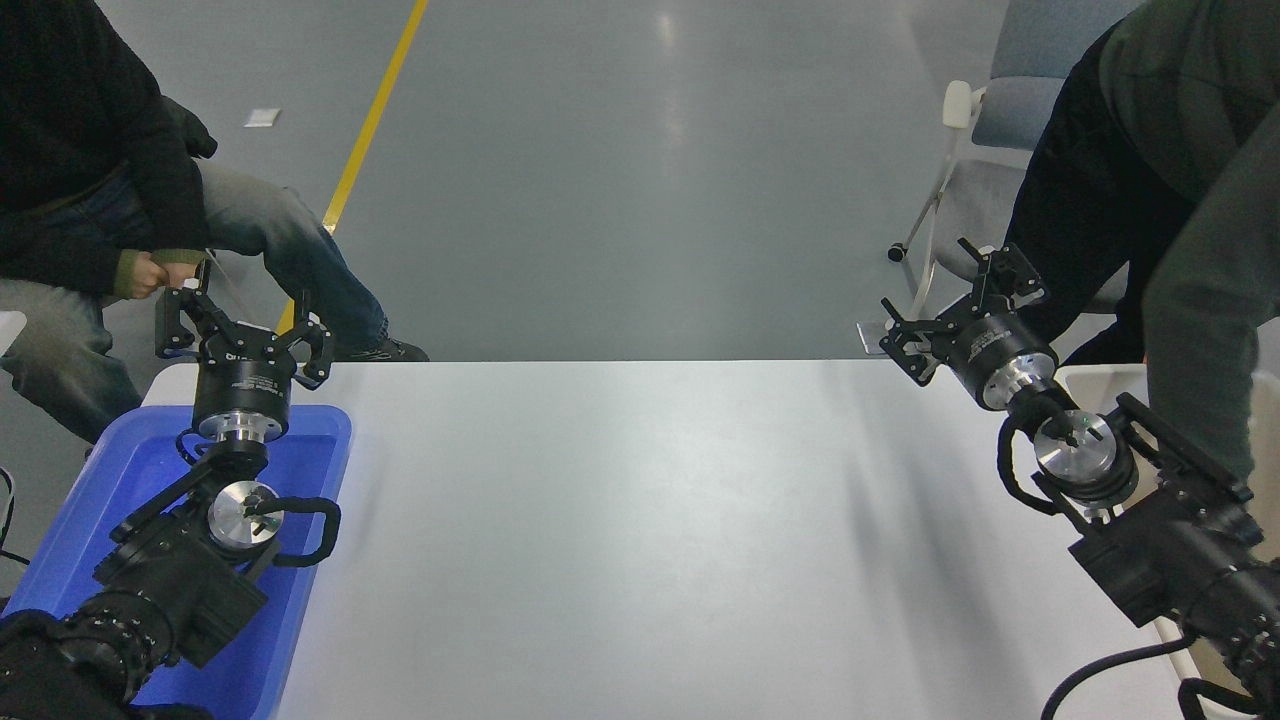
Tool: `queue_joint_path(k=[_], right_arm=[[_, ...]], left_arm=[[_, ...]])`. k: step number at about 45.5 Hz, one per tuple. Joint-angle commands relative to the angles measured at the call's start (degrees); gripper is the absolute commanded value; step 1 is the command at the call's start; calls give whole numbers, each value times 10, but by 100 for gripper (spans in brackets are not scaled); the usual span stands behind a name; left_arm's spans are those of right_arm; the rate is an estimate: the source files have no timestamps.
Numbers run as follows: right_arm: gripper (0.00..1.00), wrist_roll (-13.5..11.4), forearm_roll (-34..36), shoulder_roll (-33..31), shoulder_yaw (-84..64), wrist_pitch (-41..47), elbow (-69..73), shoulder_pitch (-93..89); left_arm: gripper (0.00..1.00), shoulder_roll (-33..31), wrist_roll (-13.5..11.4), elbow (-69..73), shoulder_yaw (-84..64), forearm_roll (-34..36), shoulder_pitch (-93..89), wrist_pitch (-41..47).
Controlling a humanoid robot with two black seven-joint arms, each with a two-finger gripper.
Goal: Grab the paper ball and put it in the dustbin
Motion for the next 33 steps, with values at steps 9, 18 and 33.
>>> queue_joint_path(k=[9, 18, 33], right_arm=[[100, 0, 4, 4, 6, 75, -92, -4], [100, 0, 3, 4, 4, 77, -93, -5], [100, 0, 3, 5, 1, 77, -108, -4]], left_arm=[[99, 0, 0, 0, 0, -1, 0, 0], [99, 0, 0, 0, 0, -1, 0, 0], [99, 0, 0, 0, 0, -1, 0, 0]])
